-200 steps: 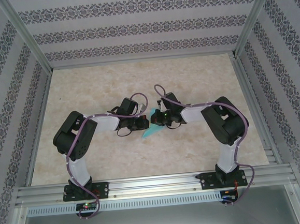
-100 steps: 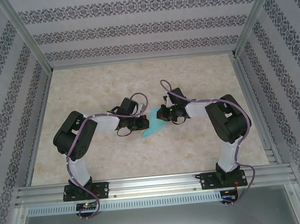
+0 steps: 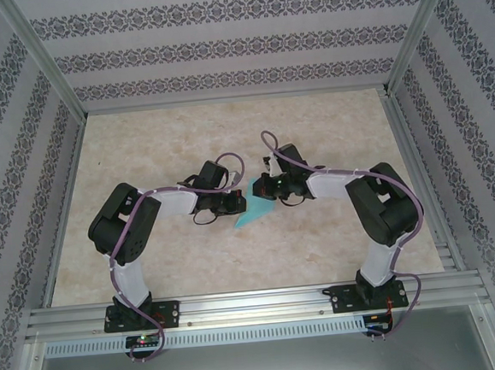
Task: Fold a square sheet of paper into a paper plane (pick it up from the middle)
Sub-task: Fourth fold the wing at the center of the table.
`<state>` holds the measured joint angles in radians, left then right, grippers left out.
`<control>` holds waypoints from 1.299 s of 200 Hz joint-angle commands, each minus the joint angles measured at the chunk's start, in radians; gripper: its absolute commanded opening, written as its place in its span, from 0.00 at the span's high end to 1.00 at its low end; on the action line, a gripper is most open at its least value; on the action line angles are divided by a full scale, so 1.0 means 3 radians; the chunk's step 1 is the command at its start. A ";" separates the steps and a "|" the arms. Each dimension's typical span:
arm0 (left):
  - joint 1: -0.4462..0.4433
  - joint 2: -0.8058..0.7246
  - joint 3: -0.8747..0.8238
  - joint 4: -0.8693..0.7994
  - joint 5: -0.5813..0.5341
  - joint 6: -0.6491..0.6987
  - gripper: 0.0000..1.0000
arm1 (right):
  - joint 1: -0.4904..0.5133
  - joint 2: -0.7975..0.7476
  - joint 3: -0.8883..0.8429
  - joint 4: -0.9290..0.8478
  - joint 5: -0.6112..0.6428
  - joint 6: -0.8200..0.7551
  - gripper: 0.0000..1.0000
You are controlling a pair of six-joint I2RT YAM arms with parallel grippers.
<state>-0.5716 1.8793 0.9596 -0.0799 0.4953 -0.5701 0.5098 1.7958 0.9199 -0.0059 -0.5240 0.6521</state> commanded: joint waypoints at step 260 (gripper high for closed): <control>-0.0023 0.0298 -0.0148 -0.0663 -0.0494 -0.0099 1.00 | -0.0324 -0.0154 0.0236 -0.0259 0.0295 -0.0177 0.99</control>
<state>-0.5716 1.8854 0.9733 -0.1032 0.4877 -0.5934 0.3527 1.7634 1.0348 -0.1368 -0.3820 0.5808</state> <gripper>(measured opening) 0.052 0.050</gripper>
